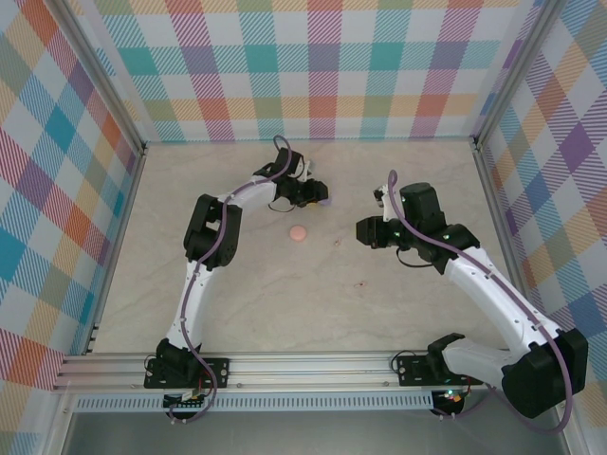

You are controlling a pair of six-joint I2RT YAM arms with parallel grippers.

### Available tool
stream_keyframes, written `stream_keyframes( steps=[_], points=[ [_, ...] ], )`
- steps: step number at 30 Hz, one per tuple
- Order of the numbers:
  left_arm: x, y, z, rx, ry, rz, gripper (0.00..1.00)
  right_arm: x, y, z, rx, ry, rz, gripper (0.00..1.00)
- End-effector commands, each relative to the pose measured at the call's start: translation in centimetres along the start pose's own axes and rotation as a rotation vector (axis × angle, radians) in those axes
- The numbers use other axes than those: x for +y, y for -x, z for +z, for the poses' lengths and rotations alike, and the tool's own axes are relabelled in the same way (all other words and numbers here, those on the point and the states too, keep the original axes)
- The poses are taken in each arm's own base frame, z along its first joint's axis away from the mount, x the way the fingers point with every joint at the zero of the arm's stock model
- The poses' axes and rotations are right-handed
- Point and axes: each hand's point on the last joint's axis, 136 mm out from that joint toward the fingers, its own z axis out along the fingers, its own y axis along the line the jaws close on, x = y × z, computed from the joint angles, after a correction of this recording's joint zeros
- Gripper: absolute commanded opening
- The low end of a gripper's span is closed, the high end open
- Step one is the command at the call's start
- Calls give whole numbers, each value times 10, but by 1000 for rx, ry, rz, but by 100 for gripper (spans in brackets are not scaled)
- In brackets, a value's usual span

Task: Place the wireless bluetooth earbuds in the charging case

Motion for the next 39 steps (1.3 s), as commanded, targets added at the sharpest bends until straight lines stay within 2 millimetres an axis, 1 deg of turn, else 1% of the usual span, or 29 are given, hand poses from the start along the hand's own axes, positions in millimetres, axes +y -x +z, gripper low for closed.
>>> stream_keyframes(
  steps=[1, 3, 5, 9, 14, 16, 18, 21, 23, 25, 28, 30, 32, 35, 39],
  points=[
    [27, 3, -7, -12, 126, -35, 51, -3, -7, 3, 23, -8, 12, 26],
    [30, 7, -15, -36, 160, -21, 56, -4, -7, 3, 24, -13, 12, 26],
    [30, 12, -24, -66, 195, 1, 59, -5, -8, 4, 29, -16, 13, 26],
    [23, 19, -49, -107, 245, 64, 60, -8, -10, 7, 37, -26, 16, 26],
    [25, 22, -90, -164, 376, 115, 60, -15, -13, 12, 53, -54, 22, 26],
    [25, 16, -101, -159, 403, 113, 60, -19, -14, 14, 58, -70, 25, 27],
    [23, 4, -109, -126, 425, 134, 60, -23, -15, 16, 66, -88, 28, 27],
    [30, -17, -118, -82, 531, 172, 64, -30, -16, 20, 73, -121, 30, 29],
    [33, -33, -118, -52, 567, 205, 66, -34, -18, 23, 81, -136, 29, 30],
    [37, -46, -115, -24, 565, 198, 66, -38, -18, 27, 90, -149, 30, 31],
    [39, -57, -109, -6, 536, 193, 66, -42, -21, 36, 113, -150, 35, 31],
    [40, -58, -106, 6, 529, 204, 64, -42, -24, 44, 133, -132, 44, 31],
    [38, -58, -100, 30, 501, 224, 60, -39, -28, 52, 156, -99, 60, 31],
    [39, -56, -90, 63, 490, 239, 57, -38, -34, 62, 181, -65, 86, 31],
    [44, -54, -83, 92, 491, 236, 51, -37, -38, 68, 197, -40, 107, 32]
  ],
)
